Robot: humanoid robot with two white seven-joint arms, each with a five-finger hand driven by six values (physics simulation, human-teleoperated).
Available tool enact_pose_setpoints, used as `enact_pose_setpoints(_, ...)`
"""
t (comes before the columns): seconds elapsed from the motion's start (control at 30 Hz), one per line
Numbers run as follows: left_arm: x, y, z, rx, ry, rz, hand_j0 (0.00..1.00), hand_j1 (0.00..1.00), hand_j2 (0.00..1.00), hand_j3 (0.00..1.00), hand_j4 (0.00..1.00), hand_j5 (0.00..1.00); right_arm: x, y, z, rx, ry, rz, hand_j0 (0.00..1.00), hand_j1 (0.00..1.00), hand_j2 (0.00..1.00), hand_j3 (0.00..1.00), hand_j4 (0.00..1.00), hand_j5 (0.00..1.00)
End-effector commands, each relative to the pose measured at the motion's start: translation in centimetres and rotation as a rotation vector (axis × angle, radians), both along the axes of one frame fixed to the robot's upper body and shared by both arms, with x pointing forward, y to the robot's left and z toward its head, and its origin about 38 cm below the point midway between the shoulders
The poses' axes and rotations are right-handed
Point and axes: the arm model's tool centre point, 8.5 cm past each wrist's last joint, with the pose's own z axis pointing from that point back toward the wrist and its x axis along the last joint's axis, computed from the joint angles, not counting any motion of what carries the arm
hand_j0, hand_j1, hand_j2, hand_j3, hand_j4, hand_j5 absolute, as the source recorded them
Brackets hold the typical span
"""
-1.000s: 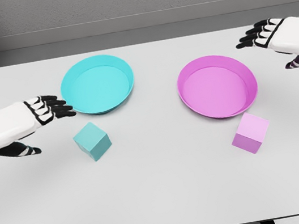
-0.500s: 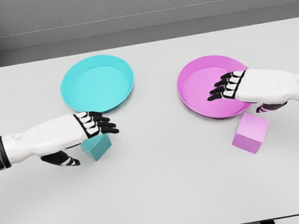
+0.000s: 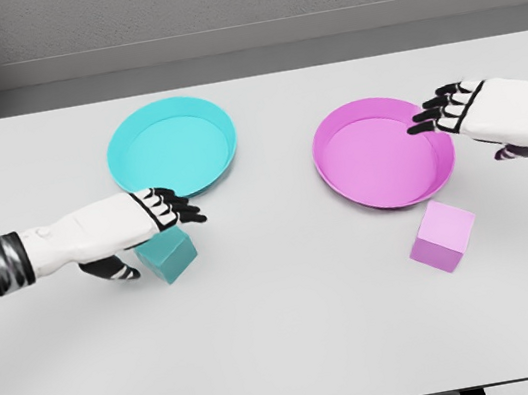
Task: Place the blocks in the corresponding plates according to their colors
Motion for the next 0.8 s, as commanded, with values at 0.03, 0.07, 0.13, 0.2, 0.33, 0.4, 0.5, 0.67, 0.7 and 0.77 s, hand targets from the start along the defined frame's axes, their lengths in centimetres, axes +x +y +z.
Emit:
enact_pose_setpoints(0.03, 0.9, -0.2, -1.3, 0.008, 0.014, 0.023, 1.0, 1.0, 1.0, 1.0, 1.0, 1.0, -0.7, 0.7, -1.9, -0.076, 0.06, 0.039, 1.0, 1.0, 1.0, 1.0, 1.0, 1.0)
enact_pose_setpoints(0.07, 1.1, -0.3, -1.6, 0.012, 0.014, 0.028, 1.0, 1.0, 1.0, 1.0, 1.0, 1.0, -0.8, 0.7, -2.5, -0.09, 0.077, 0.042, 1.0, 1.0, 1.0, 1.0, 1.0, 1.0)
enact_pose_setpoints(0.13, 1.1, -0.4, -1.7, 0.012, 0.016, 0.025, 1.0, 1.0, 1.0, 1.0, 1.0, 1.0, -0.9, 0.6, -2.5, -0.097, 0.079, 0.042, 1.0, 1.0, 1.0, 1.0, 1.0, 1.0)
enact_pose_setpoints(0.2, 0.9, -0.5, -1.9, 0.016, 0.021, 0.02, 1.0, 1.0, 1.0, 1.0, 1.0, 1.0, -1.2, 0.7, -3.2, -0.116, 0.104, 0.053, 1.0, 1.0, 1.0, 1.0, 1.0, 1.0)
enact_pose_setpoints(0.33, 0.9, -0.7, -2.2, 0.027, 0.019, 0.014, 1.0, 1.0, 1.0, 1.0, 1.0, 1.0, -1.6, 1.1, -4.2, -0.135, 0.139, 0.076, 1.0, 1.0, 1.0, 1.0, 1.0, 1.0)
enact_pose_setpoints(0.4, 0.8, -0.7, -2.3, 0.029, 0.023, 0.012, 1.0, 1.0, 1.0, 1.0, 1.0, 1.0, -1.9, 1.4, -4.9, -0.138, 0.158, 0.087, 1.0, 1.0, 1.0, 1.0, 1.0, 1.0)
enact_pose_setpoints(0.5, 0.9, -0.8, -2.3, 0.039, 0.016, 0.01, 1.0, 1.0, 1.0, 1.0, 1.0, 1.0, -2.3, 2.0, -6.0, -0.146, 0.191, 0.109, 1.0, 1.0, 1.0, 1.0, 1.0, 1.0)
enact_pose_setpoints(0.67, 1.2, -0.7, -2.9, 0.062, 0.01, 0.018, 1.0, 1.0, 1.0, 1.0, 1.0, 1.0, -2.6, 2.4, -6.8, -0.151, 0.213, 0.125, 1.0, 1.0, 1.0, 1.0, 1.0, 1.0)
enact_pose_setpoints(0.7, 1.2, -0.6, -3.0, 0.064, 0.01, 0.019, 1.0, 1.0, 1.0, 1.0, 1.0, 1.0, -2.6, 2.4, -6.9, -0.152, 0.216, 0.126, 1.0, 1.0, 1.0, 1.0, 1.0, 1.0)
enact_pose_setpoints(0.77, 1.2, -0.6, -3.0, 0.067, 0.009, 0.019, 0.99, 0.99, 0.99, 0.99, 0.99, 0.99, -2.8, 2.6, -7.3, -0.154, 0.227, 0.133, 1.0, 1.0, 1.0, 1.0, 1.0, 1.0)
